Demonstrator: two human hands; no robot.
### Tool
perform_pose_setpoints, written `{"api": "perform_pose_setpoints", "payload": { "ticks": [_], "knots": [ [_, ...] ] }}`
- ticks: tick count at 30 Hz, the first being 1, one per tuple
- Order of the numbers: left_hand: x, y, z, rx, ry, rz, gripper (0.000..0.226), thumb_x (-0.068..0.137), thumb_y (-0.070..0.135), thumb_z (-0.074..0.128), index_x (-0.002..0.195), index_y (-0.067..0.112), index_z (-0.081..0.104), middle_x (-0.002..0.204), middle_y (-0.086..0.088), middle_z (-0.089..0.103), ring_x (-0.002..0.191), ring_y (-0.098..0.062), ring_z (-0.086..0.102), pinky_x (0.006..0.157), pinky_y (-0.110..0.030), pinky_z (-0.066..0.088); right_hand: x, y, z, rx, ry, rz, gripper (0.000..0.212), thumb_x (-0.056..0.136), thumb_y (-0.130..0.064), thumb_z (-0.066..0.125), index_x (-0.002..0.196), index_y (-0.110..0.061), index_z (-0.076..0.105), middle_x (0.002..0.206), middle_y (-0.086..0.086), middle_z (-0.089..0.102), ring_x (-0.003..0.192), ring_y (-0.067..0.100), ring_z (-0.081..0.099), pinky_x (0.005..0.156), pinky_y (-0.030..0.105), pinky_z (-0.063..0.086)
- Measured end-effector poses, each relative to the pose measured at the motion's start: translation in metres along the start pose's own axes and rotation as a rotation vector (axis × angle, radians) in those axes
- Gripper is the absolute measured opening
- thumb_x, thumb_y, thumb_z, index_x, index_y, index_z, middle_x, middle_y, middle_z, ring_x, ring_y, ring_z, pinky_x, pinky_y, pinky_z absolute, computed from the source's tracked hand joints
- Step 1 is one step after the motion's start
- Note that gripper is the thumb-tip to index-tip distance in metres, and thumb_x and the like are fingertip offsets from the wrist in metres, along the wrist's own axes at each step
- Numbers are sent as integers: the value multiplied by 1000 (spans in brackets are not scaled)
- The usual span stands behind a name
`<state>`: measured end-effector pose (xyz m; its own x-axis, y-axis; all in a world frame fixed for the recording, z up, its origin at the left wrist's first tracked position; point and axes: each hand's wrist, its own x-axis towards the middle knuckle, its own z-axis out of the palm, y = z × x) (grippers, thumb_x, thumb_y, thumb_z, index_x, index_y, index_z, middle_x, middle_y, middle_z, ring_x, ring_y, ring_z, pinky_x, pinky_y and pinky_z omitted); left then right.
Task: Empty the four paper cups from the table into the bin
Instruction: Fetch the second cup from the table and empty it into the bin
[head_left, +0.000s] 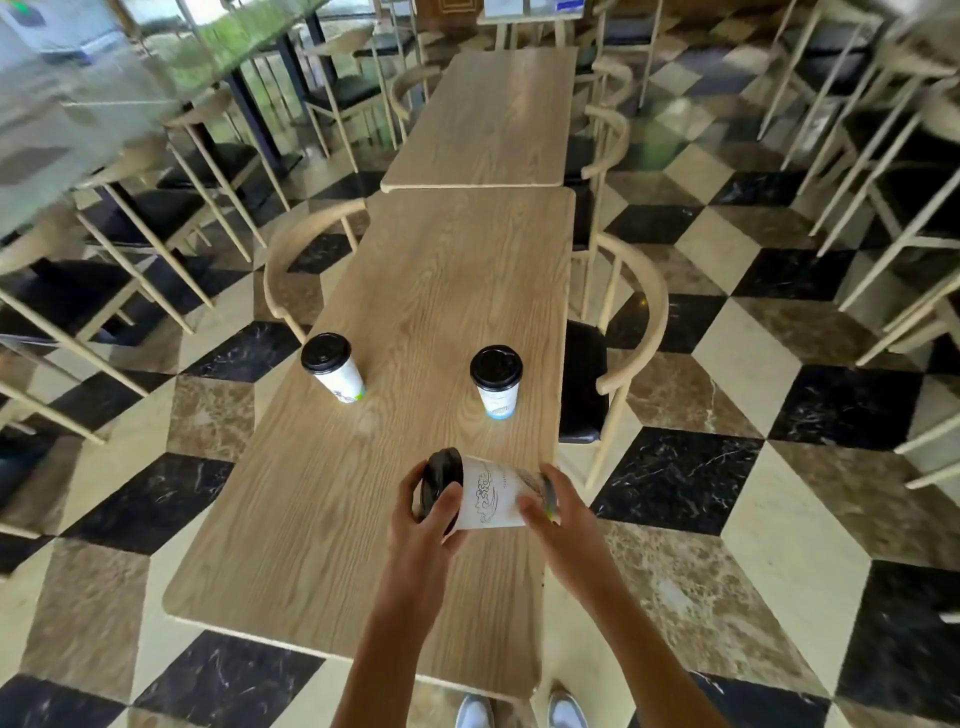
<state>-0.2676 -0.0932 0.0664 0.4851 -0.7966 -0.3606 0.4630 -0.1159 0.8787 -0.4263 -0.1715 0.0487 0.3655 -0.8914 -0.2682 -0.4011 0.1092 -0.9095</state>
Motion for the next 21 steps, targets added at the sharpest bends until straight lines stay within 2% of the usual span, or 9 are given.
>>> {"api": "perform_pose_setpoints", "payload": {
  "ticks": [2, 3, 5, 7, 11, 14, 16, 18, 21],
  "knots": [
    [-9, 3, 11, -10, -56, -13, 55, 73, 35, 82, 125, 31, 63, 126, -11, 70, 117, -30, 68, 90, -45, 57, -13, -2, -12, 19, 68, -8, 59, 94, -39, 57, 147, -21, 39, 139, 2, 57, 127, 18, 54, 106, 37, 45],
    [-11, 3, 17, 0, -86, -20, 54, 73, 34, 82, 123, 31, 64, 125, -11, 70, 117, -30, 68, 90, -45, 57, -20, -2, -18, 22, 103, -13, 58, 94, -39, 58, 146, -20, 41, 133, -1, 60, 123, 17, 56, 102, 29, 47],
    [-12, 3, 27, 9, -114, -31, 53, 76, 28, 83, 125, 29, 63, 127, -13, 69, 117, -31, 68, 90, -46, 58, -29, -2, -27, 7, 152, -27, 54, 94, -38, 58, 143, -20, 43, 121, -11, 60, 114, 13, 59, 85, 5, 44],
    [-17, 0, 44, 4, -173, -53, 55, 79, 20, 82, 129, 24, 59, 131, -16, 65, 120, -35, 65, 95, -53, 55, -47, 3, -42, 16, 239, -22, 57, 95, -38, 57, 146, -20, 41, 123, -10, 56, 110, 8, 56, 74, -5, 39],
    [-38, -18, 90, 80, -359, -109, 45, 87, 11, 69, 129, 22, 56, 133, -19, 62, 119, -38, 64, 102, -63, 48, -101, 19, -77, 90, 450, 53, 59, 94, -42, 57, 147, -26, 38, 120, -7, 60, 89, -7, 62, 63, -1, 43],
    [-70, -37, 128, 101, -512, -179, 55, 81, 12, 72, 133, 23, 56, 131, -20, 64, 122, -41, 61, 105, -65, 44, -153, 34, -104, 132, 614, 101, 58, 94, -37, 59, 146, -24, 38, 106, -7, 62, 73, -12, 65, 54, 7, 48],
    [-100, -52, 153, 128, -632, -230, 60, 76, 17, 77, 132, 25, 57, 130, -21, 66, 122, -42, 61, 105, -67, 42, -194, 47, -122, 149, 740, 134, 58, 94, -37, 60, 146, -23, 39, 107, -9, 62, 77, -10, 66, 56, 6, 47],
    [-134, -70, 178, 180, -776, -247, 60, 79, 18, 79, 135, 23, 56, 132, -21, 64, 123, -40, 61, 105, -66, 43, -240, 60, -140, 145, 868, 149, 61, 92, -46, 58, 146, -25, 39, 113, -11, 62, 88, -8, 65, 65, 4, 46],
    [-198, -101, 215, 267, -966, -225, 56, 86, 13, 71, 139, 17, 52, 133, -17, 64, 122, -35, 63, 102, -60, 49, -316, 83, -163, 173, 1036, 176, 69, 87, -57, 54, 147, -27, 38, 123, -13, 59, 103, -2, 63, 83, 5, 45]
  ]
}}
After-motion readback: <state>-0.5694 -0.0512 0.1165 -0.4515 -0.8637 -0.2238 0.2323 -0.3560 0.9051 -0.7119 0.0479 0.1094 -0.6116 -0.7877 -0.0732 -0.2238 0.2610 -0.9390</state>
